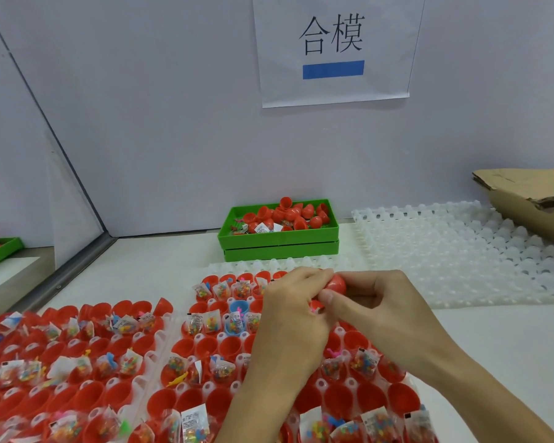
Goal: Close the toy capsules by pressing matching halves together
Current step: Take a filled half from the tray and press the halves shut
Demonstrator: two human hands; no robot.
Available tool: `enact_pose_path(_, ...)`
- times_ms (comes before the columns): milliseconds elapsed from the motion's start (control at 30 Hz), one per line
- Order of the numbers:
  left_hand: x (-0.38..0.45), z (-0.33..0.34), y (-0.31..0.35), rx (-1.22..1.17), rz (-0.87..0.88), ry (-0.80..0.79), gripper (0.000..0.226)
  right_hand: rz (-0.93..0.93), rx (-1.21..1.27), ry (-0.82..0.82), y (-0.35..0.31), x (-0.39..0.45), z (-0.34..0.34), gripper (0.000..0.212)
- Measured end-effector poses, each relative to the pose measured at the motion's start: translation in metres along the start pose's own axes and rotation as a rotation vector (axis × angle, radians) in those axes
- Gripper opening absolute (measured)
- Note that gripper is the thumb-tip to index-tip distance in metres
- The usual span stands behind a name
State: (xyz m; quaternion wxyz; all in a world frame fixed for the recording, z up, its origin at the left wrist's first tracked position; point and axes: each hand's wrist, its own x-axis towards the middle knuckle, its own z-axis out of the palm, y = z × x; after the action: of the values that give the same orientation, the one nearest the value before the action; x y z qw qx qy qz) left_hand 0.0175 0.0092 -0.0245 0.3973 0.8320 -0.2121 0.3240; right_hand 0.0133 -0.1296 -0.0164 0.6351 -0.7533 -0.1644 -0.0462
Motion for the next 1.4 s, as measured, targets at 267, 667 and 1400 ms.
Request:
enact_pose_path(267,0.001,0.000,0.002,-0.081,-0.038,0.004,0.035,-0.002,0.090,0.031,0.002,0.000,0.001,0.013)
enact_pose_path(667,0.006,-0.018,-0.003,-0.911,-0.554,-0.281,0.051,0.049,0.463,-0.116,0.005,0.006,-0.010,0.027)
enact_pose_path(1400,0.002,-0.004,0.000,-0.731,-0.394,-0.155,0.038,0.055,0.684,-0.288,0.004,0.008,-0.007,0.034)
